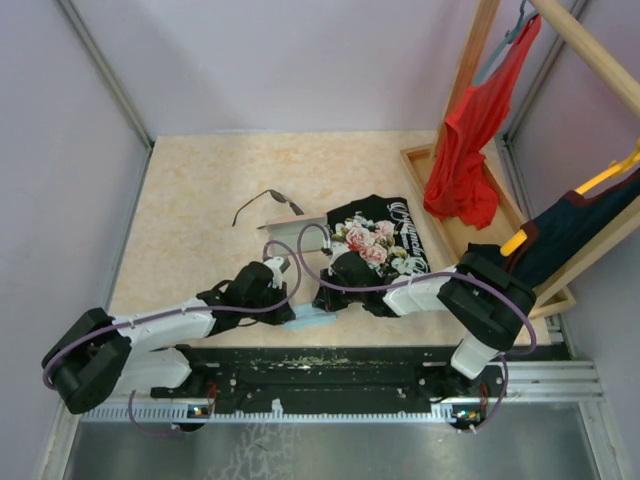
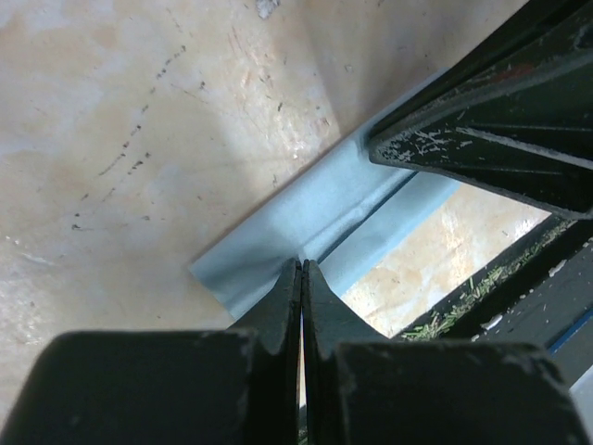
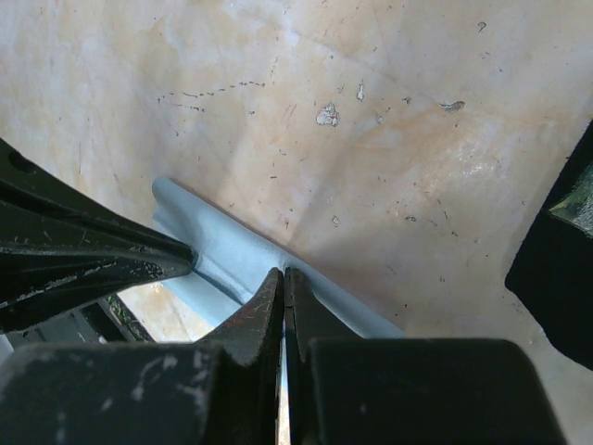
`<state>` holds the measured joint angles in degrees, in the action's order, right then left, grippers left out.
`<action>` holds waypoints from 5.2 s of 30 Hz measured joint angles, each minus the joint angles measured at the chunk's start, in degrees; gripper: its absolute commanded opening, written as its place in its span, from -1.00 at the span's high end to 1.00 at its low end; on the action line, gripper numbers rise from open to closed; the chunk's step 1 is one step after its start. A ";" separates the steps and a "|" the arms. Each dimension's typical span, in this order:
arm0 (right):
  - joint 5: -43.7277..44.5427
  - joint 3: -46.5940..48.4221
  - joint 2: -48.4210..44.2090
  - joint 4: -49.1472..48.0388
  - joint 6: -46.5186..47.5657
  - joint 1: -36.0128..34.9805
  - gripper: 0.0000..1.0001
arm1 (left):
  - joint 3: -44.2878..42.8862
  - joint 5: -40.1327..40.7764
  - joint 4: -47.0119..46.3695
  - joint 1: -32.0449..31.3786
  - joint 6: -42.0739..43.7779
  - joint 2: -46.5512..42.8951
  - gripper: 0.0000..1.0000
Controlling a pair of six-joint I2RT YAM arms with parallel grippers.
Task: Organize the sunglasses
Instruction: Fold the glasses cleaning cloth at the center of the board, then pick up the glasses cleaning cloth from the center of the board.
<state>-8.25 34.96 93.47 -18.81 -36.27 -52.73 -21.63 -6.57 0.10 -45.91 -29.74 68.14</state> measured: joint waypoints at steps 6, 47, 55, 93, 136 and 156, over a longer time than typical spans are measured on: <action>0.02 0.00 0.00 0.00 0.00 0.00 1.00 | 0.79 -1.03 0.13 -1.42 -0.48 -1.03 1.00; 13.73 1.79 -9.92 21.66 -0.87 0.02 0.07 | -1.38 12.46 9.53 1.07 -7.23 -7.04 0.00; 11.37 2.23 -8.46 20.22 -1.51 0.02 0.24 | -1.36 9.99 7.91 1.07 -6.67 -5.49 0.04; 11.65 3.02 -6.27 17.94 -2.32 0.96 1.00 | 0.02 11.74 2.64 2.69 -6.23 -5.05 1.00; 10.80 4.04 -5.86 19.28 -0.28 4.92 1.00 | -1.31 4.50 -2.08 5.57 -10.36 0.15 -0.05; 10.80 4.04 -5.86 19.23 -0.26 4.92 1.00 | 3.23 -1.73 -5.35 5.01 -11.63 -3.91 0.13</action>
<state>2.55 39.00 87.61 0.43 -36.53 -47.81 -18.39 -8.29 -5.26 -40.91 -41.36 64.23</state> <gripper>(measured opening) 0.005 0.449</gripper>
